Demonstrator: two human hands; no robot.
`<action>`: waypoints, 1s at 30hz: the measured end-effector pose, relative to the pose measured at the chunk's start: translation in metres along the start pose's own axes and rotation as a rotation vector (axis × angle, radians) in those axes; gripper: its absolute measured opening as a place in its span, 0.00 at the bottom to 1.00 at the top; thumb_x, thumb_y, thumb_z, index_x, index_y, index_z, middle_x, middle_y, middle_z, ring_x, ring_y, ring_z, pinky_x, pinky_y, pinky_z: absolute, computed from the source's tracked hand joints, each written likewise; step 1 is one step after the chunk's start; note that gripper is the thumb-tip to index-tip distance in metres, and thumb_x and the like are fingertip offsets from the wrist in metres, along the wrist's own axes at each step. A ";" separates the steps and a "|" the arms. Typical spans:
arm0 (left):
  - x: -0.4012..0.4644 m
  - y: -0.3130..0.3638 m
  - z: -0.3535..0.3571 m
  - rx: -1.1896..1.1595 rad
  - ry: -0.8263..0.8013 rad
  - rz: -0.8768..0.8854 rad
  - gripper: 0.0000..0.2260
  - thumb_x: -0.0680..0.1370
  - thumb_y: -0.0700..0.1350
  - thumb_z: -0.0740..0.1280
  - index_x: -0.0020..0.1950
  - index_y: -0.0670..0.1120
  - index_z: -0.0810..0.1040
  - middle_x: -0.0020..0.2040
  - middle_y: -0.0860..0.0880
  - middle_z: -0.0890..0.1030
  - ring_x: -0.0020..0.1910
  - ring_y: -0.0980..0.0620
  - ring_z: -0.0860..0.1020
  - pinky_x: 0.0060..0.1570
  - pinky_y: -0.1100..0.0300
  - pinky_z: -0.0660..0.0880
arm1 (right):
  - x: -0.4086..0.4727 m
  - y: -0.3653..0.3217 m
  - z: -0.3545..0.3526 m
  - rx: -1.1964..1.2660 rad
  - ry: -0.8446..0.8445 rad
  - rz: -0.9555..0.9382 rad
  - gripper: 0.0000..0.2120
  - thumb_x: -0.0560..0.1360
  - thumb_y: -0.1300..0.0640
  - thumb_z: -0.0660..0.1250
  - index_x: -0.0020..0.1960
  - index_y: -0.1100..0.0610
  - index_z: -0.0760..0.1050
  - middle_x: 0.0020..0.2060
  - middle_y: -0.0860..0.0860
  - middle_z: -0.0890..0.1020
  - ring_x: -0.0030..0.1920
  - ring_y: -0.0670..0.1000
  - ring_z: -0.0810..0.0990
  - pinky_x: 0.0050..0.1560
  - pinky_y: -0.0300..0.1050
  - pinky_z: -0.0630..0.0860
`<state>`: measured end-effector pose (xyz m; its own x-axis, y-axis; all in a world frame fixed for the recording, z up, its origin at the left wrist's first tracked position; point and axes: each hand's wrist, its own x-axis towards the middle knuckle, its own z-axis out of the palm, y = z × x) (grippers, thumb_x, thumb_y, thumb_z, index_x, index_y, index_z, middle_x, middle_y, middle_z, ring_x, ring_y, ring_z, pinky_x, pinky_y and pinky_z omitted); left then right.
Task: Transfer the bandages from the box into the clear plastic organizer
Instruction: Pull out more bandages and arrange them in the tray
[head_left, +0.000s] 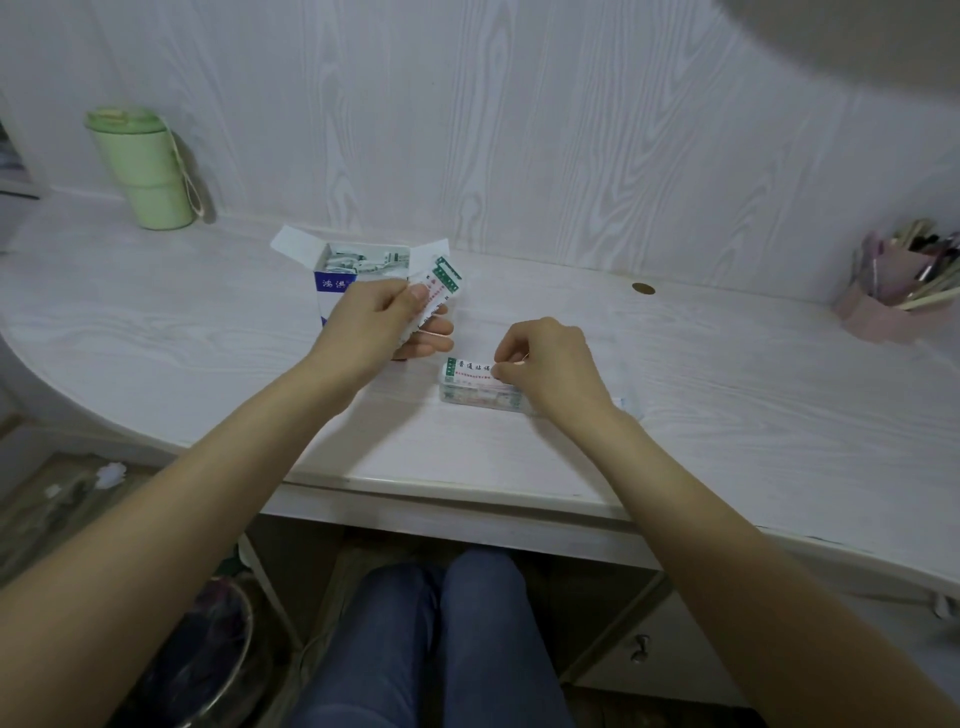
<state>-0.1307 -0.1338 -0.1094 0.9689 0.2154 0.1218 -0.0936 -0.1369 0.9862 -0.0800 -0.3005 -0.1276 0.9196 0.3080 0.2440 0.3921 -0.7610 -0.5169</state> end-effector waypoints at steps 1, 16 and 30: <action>0.000 0.000 0.001 0.005 -0.015 -0.001 0.11 0.83 0.43 0.56 0.51 0.41 0.77 0.43 0.43 0.82 0.36 0.54 0.83 0.43 0.61 0.80 | 0.000 -0.001 0.000 -0.030 -0.013 -0.003 0.02 0.71 0.61 0.71 0.43 0.56 0.80 0.38 0.49 0.81 0.44 0.51 0.79 0.46 0.45 0.76; -0.005 0.007 0.009 -0.072 -0.211 -0.045 0.09 0.79 0.42 0.62 0.55 0.40 0.79 0.49 0.43 0.84 0.44 0.47 0.84 0.46 0.60 0.81 | -0.002 -0.014 -0.020 0.747 0.020 0.000 0.04 0.72 0.64 0.72 0.47 0.61 0.80 0.33 0.53 0.82 0.32 0.42 0.80 0.36 0.33 0.75; -0.002 0.008 0.008 -0.016 -0.138 -0.057 0.10 0.78 0.41 0.65 0.52 0.34 0.79 0.46 0.40 0.83 0.39 0.48 0.84 0.36 0.65 0.79 | -0.005 -0.009 -0.022 0.800 0.073 0.150 0.10 0.72 0.62 0.72 0.52 0.58 0.77 0.37 0.55 0.84 0.32 0.43 0.81 0.36 0.34 0.76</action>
<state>-0.1319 -0.1434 -0.1031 0.9949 0.0876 0.0501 -0.0401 -0.1126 0.9928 -0.0887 -0.3077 -0.1064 0.9706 0.1760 0.1642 0.1905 -0.1450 -0.9709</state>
